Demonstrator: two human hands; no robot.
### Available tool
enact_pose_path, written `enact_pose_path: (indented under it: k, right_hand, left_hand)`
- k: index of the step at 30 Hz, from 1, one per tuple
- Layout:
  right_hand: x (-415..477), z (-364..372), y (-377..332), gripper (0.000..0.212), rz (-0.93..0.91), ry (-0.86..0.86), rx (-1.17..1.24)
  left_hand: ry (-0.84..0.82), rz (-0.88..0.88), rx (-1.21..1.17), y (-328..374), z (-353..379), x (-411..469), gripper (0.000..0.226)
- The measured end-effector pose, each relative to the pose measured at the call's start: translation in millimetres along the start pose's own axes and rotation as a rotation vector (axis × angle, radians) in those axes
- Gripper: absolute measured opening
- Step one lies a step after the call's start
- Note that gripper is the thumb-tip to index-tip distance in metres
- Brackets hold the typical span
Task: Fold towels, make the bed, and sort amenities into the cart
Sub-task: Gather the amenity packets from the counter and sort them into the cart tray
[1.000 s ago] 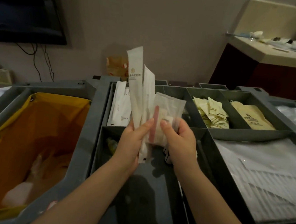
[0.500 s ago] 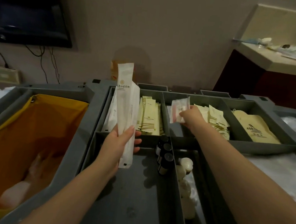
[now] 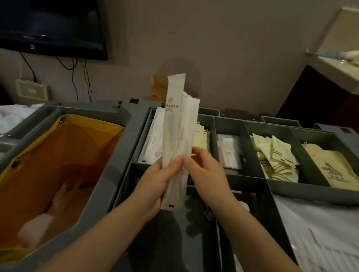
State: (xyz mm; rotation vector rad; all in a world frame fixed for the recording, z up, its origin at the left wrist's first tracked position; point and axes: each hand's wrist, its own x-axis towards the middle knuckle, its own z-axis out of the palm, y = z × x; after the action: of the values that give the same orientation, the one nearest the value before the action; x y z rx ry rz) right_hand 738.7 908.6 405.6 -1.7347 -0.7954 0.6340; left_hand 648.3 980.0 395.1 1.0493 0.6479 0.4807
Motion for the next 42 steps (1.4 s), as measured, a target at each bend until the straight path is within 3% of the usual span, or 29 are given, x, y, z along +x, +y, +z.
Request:
enact_pose_path:
  k: [3,6,10,13,18,22,26,28,31,34,37,39,42]
  right_hand:
    - [-4.7,6.4,2.9,0.014,0.005,0.012,0.059]
    - [-6.1,7.3,1.3,0.007,0.085,0.012,0.13]
    - [-7.1,8.8,-0.2,0.014,0.14,0.037,0.171]
    - [3.5,6.2,-2.9,0.01,0.159,0.097,0.162]
    - [56.9,6.5,-11.6,0.008,0.157,0.126,-0.035]
    - [105.4,22.5,-11.2,0.02,0.198,0.13,-0.116]
    - [126.9,39.6,0.6,0.036,0.075,0.17,-0.417]
    - [126.1,45.4,11.4,0.049,-0.05,0.138,-0.743]
    - [122.4,50.5,24.8,0.04,-0.094,-0.015,-1.172]
    - [122.9,50.9,21.7,0.03,-0.011,-0.063,-1.278]
    - [120.7,49.3,5.6,0.029,0.056,-0.118,-1.234]
    - [115.5,43.2,-3.7,0.033,-0.007,-0.052,-1.117]
    - [95.5,30.1,-20.2,0.034,-0.116,0.102,-0.721]
  left_hand:
    - [0.026,0.024,0.019,-0.7,1.0,-1.1,0.017]
    - [0.074,0.028,0.091,-3.1,0.1,0.6,0.032]
    - [0.088,-0.032,0.116,-0.9,-0.2,1.9,0.028]
    - [0.19,0.019,0.14,8.2,-6.1,6.3,0.027]
    - [0.338,0.153,0.11,15.3,-18.7,16.8,0.034]
    - [0.358,0.12,0.075,14.4,-22.2,18.8,0.036]
    - [0.425,0.138,0.181,15.3,-29.6,21.9,0.022]
    - [0.452,0.143,0.199,16.3,-33.0,23.8,0.019]
    - [0.449,0.156,0.246,15.1,-35.2,25.4,0.026]
    - [0.433,0.159,0.261,14.6,-34.6,25.3,0.023]
    - [0.41,0.14,0.266,15.0,-35.4,26.3,0.027]
    - [0.396,0.119,0.259,15.9,-35.1,26.3,0.03]
    - [0.373,0.089,0.211,19.1,-31.4,24.9,0.028]
